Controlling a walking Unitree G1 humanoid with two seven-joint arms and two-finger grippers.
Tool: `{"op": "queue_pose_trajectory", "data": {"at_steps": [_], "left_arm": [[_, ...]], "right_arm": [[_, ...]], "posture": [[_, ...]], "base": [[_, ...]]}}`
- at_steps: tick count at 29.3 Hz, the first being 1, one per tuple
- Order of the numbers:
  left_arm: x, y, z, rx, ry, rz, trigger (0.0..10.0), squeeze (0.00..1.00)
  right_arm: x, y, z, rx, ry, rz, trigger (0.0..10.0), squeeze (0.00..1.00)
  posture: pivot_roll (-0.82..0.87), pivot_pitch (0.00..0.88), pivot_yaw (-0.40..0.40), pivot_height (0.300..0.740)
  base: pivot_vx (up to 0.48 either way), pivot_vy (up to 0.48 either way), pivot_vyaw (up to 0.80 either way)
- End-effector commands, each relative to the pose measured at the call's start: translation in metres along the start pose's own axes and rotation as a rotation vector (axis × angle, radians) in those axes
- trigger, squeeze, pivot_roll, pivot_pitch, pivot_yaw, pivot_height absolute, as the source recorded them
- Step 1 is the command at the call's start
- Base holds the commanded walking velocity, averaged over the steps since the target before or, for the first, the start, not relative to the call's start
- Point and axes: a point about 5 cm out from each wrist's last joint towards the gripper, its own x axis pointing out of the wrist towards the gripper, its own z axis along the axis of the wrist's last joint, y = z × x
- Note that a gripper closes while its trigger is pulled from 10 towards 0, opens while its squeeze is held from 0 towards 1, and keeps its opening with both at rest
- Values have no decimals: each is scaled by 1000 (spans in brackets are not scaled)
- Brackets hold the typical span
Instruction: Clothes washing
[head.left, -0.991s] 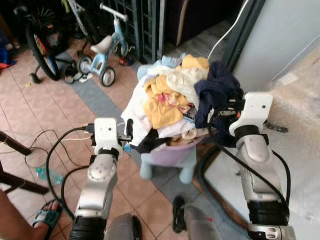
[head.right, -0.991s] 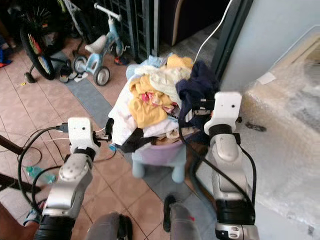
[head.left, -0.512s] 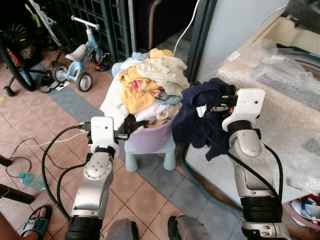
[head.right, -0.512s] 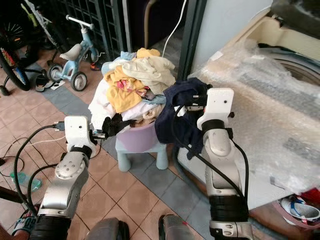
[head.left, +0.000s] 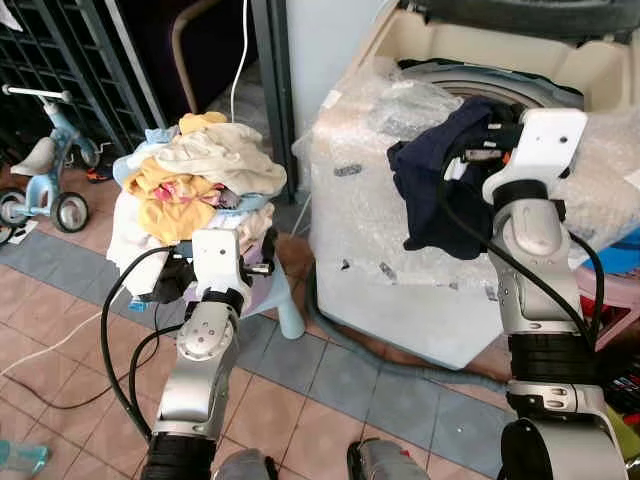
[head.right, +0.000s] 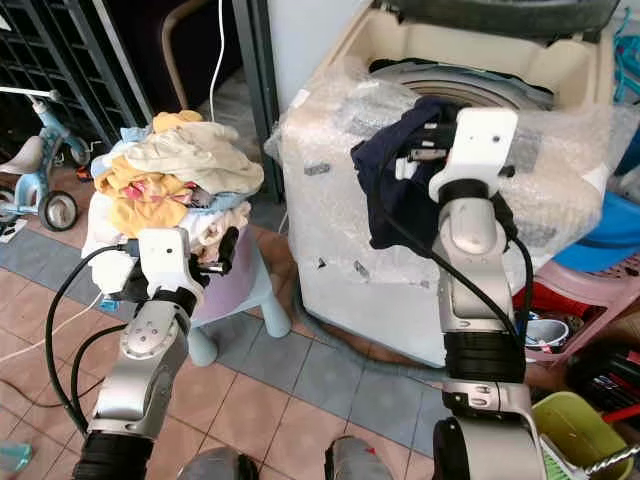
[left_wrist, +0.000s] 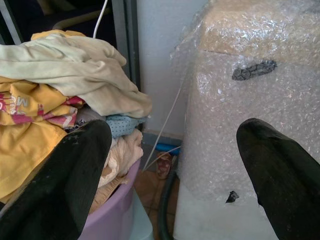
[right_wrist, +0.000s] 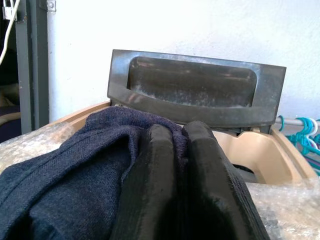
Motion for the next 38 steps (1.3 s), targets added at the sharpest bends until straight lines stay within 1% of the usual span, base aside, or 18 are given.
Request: {"op": "queue_pose_trajectory", "data": {"at_steps": [1,7,12,16,19,20,21,22,25,28,29,30,31,34,35,36,37,38], "left_arm": [[-2,3,1,2,-11,-1,10000,0],[-1,3,2,4,-16,-6,10000,0],[-1,4,0,8,-9,-9,10000,0],[-1,3,0,11,-14,-17,10000,0],[5,5,2,-5,-12,28,10000,0],[5,4,4,-10,-19,32,10000,0],[4,4,5,-15,-23,38,10000,0],[4,3,4,-15,-20,42,10000,0],[-1,2,0,-5,-5,38,10000,0],[-6,3,-3,4,-1,28,10000,0],[-7,5,-3,6,1,33,10000,0],[-7,8,-4,10,5,51,10000,0],[-6,10,-5,9,5,64,10000,0],[-3,10,-4,2,2,81,10000,0],[-2,8,-3,-1,-3,79,10000,0],[-2,8,-3,-1,-3,79,10000,0],[-1,7,-2,-2,-4,78,10000,0],[-1,5,-2,-4,-7,76,10000,0]], "right_arm": [[10,7,18,-19,-80,41,10000,0],[17,7,20,-22,-95,54,10000,0],[26,8,28,-27,-132,67,10000,0],[27,9,30,-33,-150,76,10000,0],[31,11,30,-33,-157,88,10000,0],[35,12,34,-42,-167,102,10000,0],[46,14,42,-39,-185,127,10000,0],[51,14,46,-30,-192,137,10000,0],[71,13,59,-23,-204,147,10000,0],[83,15,72,-30,-226,163,10000,0],[88,19,80,-31,-243,183,10000,0],[95,28,91,-27,-263,226,10000,0],[97,35,95,-17,-269,265,10000,0],[98,52,100,0,-275,343,10000,0],[98,63,99,30,-269,394,10000,0],[98,63,99,30,-269,394,10000,0],[99,68,98,42,-260,417,10000,0],[93,90,91,93,-234,497,10000,0]], "posture": [[-33,102,46,740],[-29,102,46,740],[-37,89,48,740],[-32,78,44,740],[-20,61,28,740],[-16,64,22,740],[-8,68,21,740],[-5,70,21,740],[2,80,18,740],[8,80,11,740],[13,79,0,740],[14,78,-9,740],[14,75,-13,740],[15,73,-22,740],[15,70,-26,740],[15,70,-26,740],[15,67,-28,740],[10,66,-25,740]], "base": [[311,0,-800],[344,0,-800],[346,0,-711],[340,0,-592],[0,0,-638],[0,0,-656],[0,0,-800],[0,0,-800],[0,0,-800],[0,0,-800],[0,0,-800],[0,0,-800],[0,0,-800],[0,0,-800],[0,0,-800],[0,0,-800],[0,0,-800],[0,0,-800]]}}
